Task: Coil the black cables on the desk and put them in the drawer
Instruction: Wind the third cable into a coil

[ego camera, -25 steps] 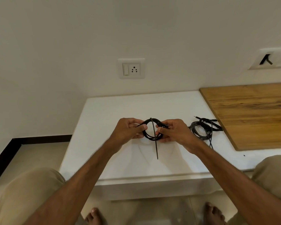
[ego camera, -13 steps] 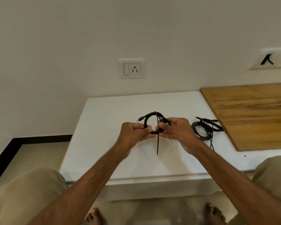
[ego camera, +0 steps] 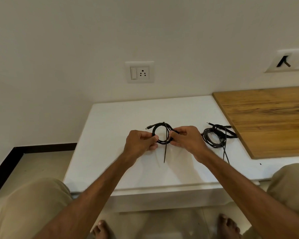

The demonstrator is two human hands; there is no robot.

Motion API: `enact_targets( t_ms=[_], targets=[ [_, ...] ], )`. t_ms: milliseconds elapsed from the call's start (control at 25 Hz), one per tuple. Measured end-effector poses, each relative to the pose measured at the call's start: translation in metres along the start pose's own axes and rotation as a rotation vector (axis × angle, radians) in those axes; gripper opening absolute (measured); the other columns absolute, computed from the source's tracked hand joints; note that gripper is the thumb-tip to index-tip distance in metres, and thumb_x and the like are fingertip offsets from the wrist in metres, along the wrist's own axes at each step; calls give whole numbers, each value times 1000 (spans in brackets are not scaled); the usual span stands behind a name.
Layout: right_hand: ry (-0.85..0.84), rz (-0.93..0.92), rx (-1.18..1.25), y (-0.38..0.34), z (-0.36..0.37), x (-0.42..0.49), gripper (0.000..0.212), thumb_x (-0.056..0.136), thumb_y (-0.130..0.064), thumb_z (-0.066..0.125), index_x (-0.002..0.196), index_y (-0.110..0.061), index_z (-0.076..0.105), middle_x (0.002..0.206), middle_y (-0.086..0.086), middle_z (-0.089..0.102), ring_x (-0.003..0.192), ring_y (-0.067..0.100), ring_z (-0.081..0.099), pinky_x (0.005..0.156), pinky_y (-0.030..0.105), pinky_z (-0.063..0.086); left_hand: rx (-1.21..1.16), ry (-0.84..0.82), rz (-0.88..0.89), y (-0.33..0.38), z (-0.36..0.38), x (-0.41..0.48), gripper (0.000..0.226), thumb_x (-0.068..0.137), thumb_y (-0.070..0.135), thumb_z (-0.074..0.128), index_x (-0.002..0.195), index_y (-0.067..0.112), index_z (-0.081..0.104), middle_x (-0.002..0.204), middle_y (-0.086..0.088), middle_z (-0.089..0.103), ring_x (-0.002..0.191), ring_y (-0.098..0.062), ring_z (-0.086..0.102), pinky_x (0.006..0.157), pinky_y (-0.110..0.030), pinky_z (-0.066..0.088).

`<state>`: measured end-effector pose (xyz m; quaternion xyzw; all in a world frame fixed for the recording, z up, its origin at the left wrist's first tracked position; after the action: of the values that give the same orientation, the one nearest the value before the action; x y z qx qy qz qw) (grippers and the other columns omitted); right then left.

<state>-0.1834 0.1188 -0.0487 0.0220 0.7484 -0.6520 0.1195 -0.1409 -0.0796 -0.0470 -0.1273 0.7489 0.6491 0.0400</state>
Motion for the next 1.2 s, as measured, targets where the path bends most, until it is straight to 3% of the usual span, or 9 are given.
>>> enact_targets(
  t_ms=[120, 240, 480, 600, 720, 840, 1000, 1120, 1200],
  targets=[
    [62, -99, -227, -4, -4, 7, 22, 94, -15, 69, 114, -8, 74, 108, 9, 76, 100, 25, 74, 97, 42, 59, 177, 123, 59, 6, -14, 3, 15, 86, 21, 80, 90, 7, 80, 72, -9, 76, 59, -16, 70, 68, -30, 62],
    [94, -204, -444, -14, -1, 5, 35, 95, -5, 62, 130, -7, 66, 128, 6, 69, 116, 20, 66, 104, 26, 47, 244, 181, 73, 9, -22, 6, 14, 86, 20, 80, 90, 6, 79, 72, -10, 76, 55, -15, 69, 62, -27, 61],
    [171, -409, -691, -12, 9, -4, 30, 88, -1, 67, 118, -6, 71, 118, 12, 67, 116, 31, 60, 102, 37, 47, 261, 162, 98, 9, -16, 5, 14, 84, 10, 79, 95, 2, 75, 71, -8, 74, 46, -3, 64, 52, -12, 50],
    [89, -403, -769, -8, 29, -2, 36, 95, -4, 61, 130, -7, 65, 133, 13, 60, 126, 31, 51, 107, 30, 38, 322, 218, 138, 13, -21, 5, 13, 84, 9, 79, 94, 3, 73, 67, -5, 71, 43, 3, 60, 51, -5, 45],
    [-11, -376, -741, -5, 40, 0, 45, 98, -4, 56, 143, -7, 55, 150, 14, 49, 136, 31, 48, 115, 43, 40, 361, 283, 145, 13, -36, 9, 18, 84, 11, 79, 98, 0, 73, 76, -6, 76, 48, -1, 63, 57, -11, 52],
    [165, -520, -712, -31, 11, -18, 36, 92, 3, 62, 126, -6, 66, 131, 13, 63, 122, 30, 59, 102, 45, 51, 456, 366, 175, 15, -52, 9, 20, 87, 18, 76, 103, 8, 75, 88, -1, 78, 69, -14, 71, 76, -30, 59],
    [479, -477, -1022, -56, -57, -49, 23, 85, 1, 70, 104, -11, 73, 102, 8, 71, 101, 27, 63, 75, 36, 55, 550, 426, 210, 25, -62, 9, 17, 89, 21, 72, 104, 14, 76, 98, 5, 76, 80, -12, 70, 77, -22, 46],
    [414, -187, -1280, -27, -74, -50, 25, 88, -9, 66, 112, -9, 67, 103, 9, 69, 97, 29, 65, 74, 38, 56, 531, 420, 198, 29, -61, 11, 16, 89, 19, 70, 103, 15, 76, 97, 6, 76, 82, -11, 69, 75, -21, 45],
    [347, -181, -1314, -16, -62, -56, 35, 86, -4, 63, 121, -10, 62, 110, 9, 69, 100, 28, 65, 76, 37, 54, 526, 402, 194, 29, -56, 11, 14, 88, 17, 70, 101, 16, 77, 94, 6, 77, 82, -9, 68, 69, -18, 43]
  ],
)
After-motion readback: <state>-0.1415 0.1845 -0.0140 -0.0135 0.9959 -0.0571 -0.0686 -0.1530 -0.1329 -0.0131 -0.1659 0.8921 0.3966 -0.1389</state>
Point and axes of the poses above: each hand's wrist, its own x-axis towards the middle knuckle, its own z-axis out of the palm, y = z × x, the point moved 10 cm from there along x, towards the middle knuckle
